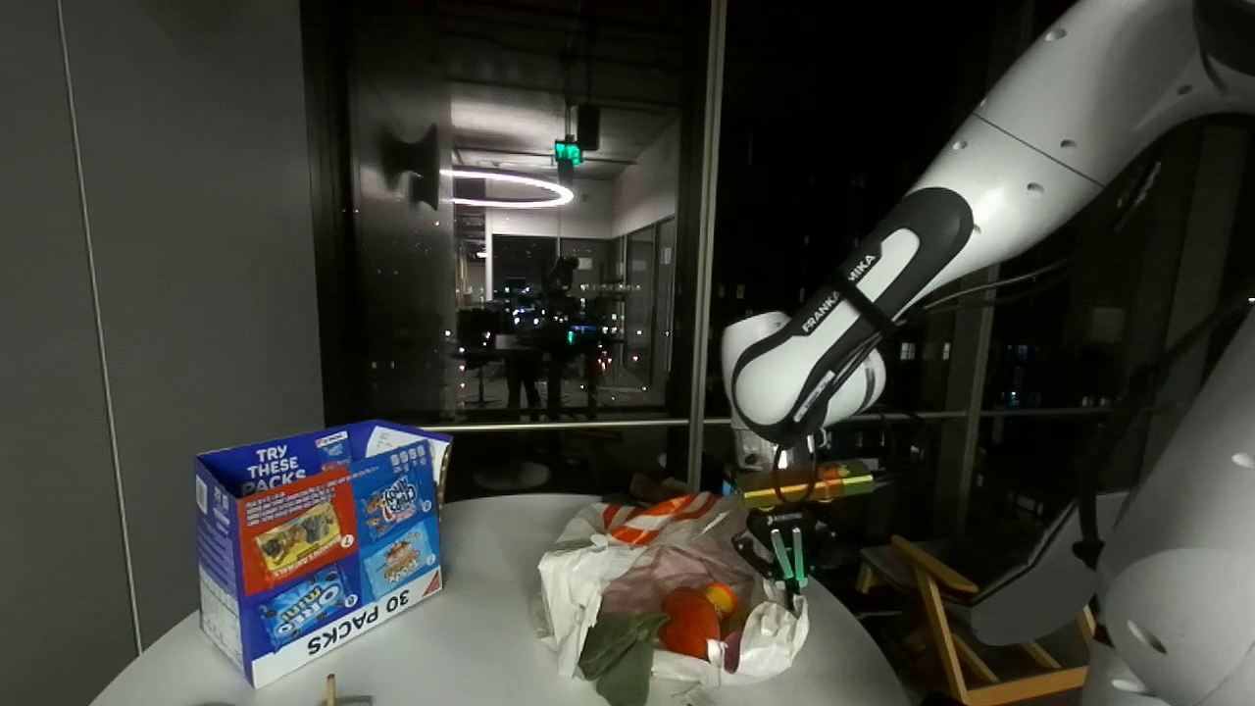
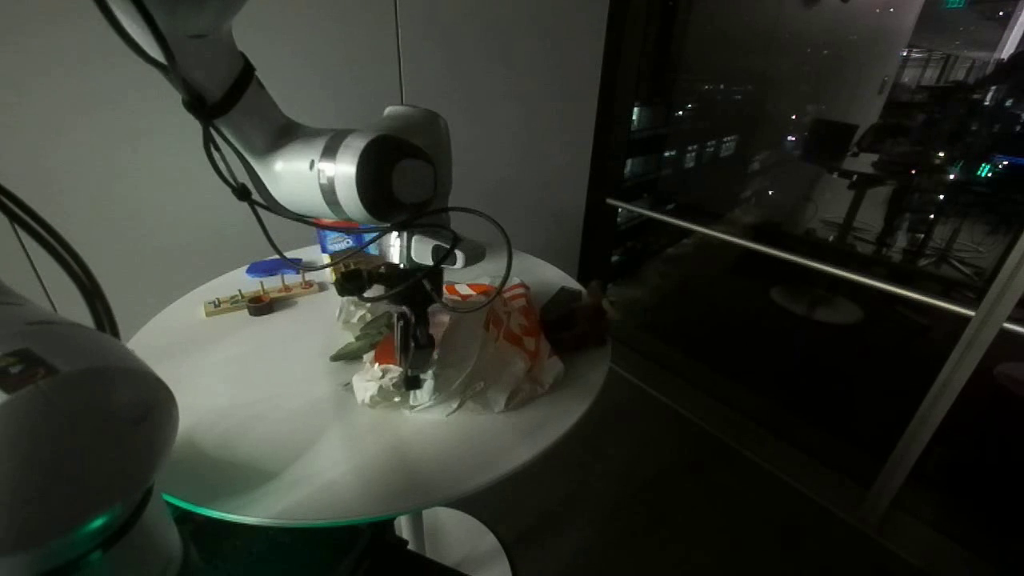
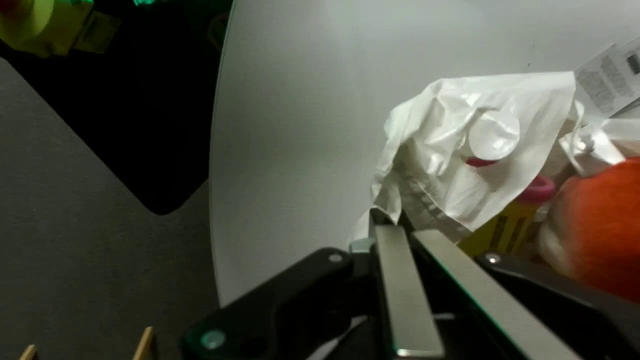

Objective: Put the yellow containers and radish in the plastic bag.

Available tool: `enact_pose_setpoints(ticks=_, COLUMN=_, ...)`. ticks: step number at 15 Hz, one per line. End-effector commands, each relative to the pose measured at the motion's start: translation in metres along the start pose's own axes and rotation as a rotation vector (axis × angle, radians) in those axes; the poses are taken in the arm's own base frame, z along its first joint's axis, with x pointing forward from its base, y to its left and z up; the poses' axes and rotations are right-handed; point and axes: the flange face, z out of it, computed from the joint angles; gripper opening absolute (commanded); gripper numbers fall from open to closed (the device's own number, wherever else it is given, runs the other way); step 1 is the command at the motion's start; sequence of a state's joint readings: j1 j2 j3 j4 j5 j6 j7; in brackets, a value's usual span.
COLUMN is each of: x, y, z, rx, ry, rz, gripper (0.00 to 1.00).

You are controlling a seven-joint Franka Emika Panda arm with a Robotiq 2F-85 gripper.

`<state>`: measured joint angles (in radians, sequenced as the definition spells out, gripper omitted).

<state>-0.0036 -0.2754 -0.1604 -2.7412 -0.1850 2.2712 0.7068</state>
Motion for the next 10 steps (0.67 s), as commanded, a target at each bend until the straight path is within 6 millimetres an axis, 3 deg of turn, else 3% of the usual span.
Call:
enact_pose_setpoints(ticks=1, x=-0.001, y=0.021, z=-0.026, rx=0.154, ry=-0.076, rz=-0.123, gripper=0.04)
enact_pose_setpoints(ticks=6, x=0.004, y=0.035, z=-0.055, rx=0.303, ry=-0.205, rz=-0.318, gripper=0.04)
enact_pose_setpoints(ticks=10, x=-0.005, y=0.049, z=-0.077, rx=0.326, ry=-0.256, rz=-0.538, gripper=0.05)
